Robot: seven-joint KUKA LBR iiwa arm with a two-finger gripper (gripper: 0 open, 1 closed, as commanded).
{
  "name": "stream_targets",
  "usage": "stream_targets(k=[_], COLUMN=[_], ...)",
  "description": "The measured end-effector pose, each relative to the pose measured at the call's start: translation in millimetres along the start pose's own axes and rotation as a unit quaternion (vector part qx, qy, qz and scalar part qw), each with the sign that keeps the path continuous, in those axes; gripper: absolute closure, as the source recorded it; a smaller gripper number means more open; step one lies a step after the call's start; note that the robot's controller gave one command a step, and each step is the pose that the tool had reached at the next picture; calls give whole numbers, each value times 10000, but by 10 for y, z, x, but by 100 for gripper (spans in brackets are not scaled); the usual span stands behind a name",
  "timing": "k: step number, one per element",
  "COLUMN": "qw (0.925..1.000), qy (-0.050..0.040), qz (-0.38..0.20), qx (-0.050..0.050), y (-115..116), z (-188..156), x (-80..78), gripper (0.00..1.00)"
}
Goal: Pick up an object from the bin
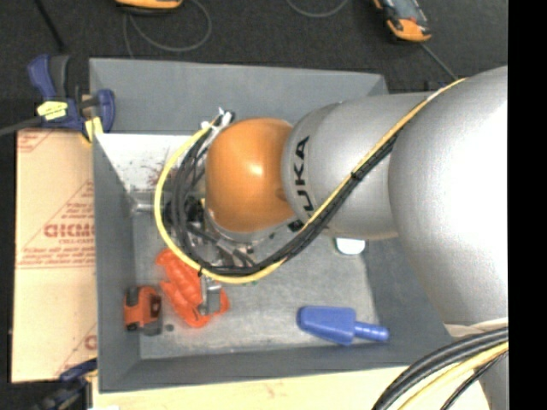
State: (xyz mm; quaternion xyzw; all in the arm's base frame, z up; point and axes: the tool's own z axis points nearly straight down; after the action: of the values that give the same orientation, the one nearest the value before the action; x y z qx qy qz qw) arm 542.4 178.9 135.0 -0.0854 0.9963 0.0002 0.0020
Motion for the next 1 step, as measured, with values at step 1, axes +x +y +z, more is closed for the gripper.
stream_targets(k=[1], qw=[9992], qy=[8], qz=[-406], qx=[0], y=[119], z=[109], x=[-36], gripper=[0])
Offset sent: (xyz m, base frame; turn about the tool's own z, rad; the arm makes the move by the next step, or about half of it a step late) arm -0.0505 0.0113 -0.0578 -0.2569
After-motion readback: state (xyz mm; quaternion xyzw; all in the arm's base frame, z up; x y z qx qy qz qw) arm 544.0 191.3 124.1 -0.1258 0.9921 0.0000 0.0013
